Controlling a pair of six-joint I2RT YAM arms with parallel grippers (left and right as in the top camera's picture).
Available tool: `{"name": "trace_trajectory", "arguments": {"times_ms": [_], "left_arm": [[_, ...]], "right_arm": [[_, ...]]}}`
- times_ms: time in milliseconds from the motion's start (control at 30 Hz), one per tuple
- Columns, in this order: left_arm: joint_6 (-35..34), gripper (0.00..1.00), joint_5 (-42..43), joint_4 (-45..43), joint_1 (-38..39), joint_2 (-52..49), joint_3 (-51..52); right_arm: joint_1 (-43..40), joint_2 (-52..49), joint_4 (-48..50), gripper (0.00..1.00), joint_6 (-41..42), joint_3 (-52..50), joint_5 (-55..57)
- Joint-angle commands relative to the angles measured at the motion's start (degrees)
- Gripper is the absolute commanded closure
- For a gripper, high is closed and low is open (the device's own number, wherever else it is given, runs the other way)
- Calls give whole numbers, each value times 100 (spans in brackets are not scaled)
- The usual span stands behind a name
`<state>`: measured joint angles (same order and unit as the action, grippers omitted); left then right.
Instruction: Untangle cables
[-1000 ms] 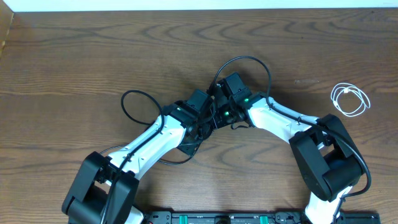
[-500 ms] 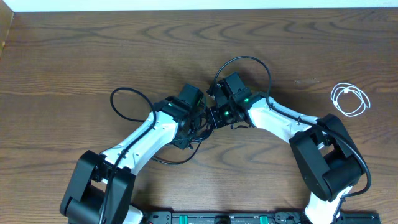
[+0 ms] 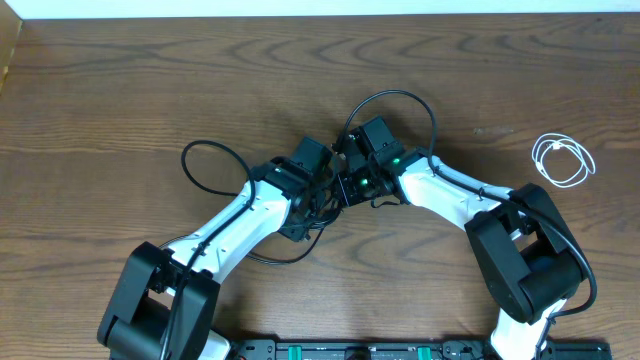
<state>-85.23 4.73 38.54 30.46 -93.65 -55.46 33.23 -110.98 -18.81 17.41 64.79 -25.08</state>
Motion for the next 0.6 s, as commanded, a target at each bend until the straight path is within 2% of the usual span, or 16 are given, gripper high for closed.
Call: {"name": "trace_trajectory", "arguments": {"times_ms": [0,267,567], "left_arm": [[-83,54,-138,17,55,-109,101],[-133,54,-140,13,66,-118,129],[-511,54,-238,-251,63,-120,363]], "right_arm": [[20,-72,17,99,35,-11,-101],[20,-72,20,99,35,-11,-101],[20,-72,22,99,35,-11,-101]]}}
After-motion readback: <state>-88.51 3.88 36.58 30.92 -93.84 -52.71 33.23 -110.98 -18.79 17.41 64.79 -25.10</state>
